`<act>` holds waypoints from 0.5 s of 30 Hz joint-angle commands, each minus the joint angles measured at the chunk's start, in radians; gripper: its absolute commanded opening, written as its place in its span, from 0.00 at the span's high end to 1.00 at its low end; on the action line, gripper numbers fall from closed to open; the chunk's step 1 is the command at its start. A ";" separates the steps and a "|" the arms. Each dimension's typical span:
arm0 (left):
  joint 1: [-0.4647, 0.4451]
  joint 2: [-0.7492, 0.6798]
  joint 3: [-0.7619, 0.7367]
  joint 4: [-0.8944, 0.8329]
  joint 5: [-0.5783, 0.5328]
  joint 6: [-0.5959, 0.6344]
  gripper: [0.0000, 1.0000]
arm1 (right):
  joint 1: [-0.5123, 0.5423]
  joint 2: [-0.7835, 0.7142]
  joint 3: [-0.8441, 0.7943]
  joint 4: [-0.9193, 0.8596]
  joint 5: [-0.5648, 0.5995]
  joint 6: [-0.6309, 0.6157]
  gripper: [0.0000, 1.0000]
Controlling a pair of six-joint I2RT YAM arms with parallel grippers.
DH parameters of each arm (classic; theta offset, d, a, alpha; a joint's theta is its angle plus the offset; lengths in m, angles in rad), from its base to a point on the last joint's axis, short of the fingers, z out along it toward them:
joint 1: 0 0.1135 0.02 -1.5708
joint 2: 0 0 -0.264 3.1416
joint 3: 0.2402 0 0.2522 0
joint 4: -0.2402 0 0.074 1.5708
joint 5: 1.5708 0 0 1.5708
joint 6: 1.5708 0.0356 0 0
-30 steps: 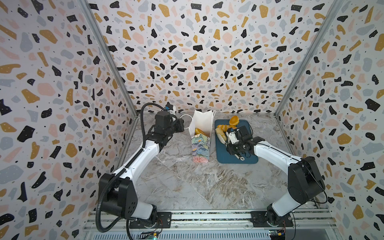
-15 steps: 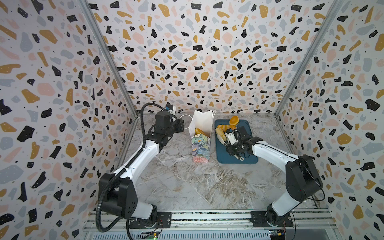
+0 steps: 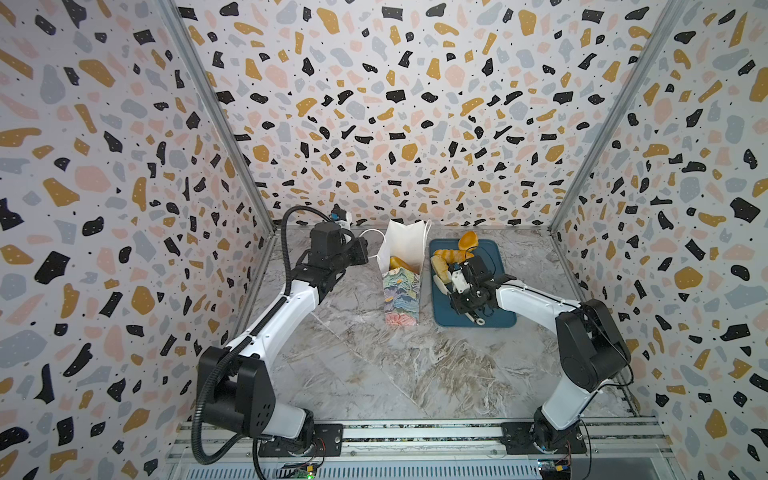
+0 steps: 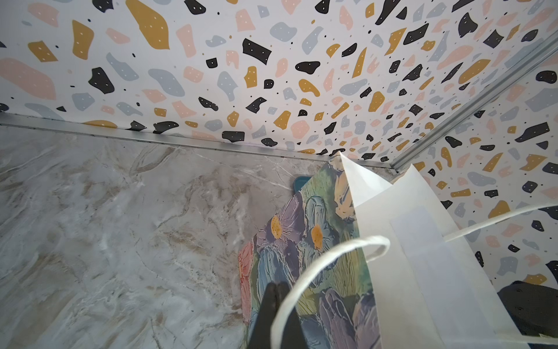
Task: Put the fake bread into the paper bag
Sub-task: 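Close the tongs around the pale bread stick with the right gripper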
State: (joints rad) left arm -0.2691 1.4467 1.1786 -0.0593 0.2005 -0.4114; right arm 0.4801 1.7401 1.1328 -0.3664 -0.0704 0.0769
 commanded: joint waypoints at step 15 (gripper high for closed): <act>0.006 0.001 0.026 -0.011 -0.004 0.014 1.00 | 0.007 0.043 0.109 -0.011 0.063 -0.032 0.67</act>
State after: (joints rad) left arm -0.2691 1.4467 1.1786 -0.0624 0.2001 -0.4107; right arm 0.4812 1.7863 1.1938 -0.3729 -0.0288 0.0574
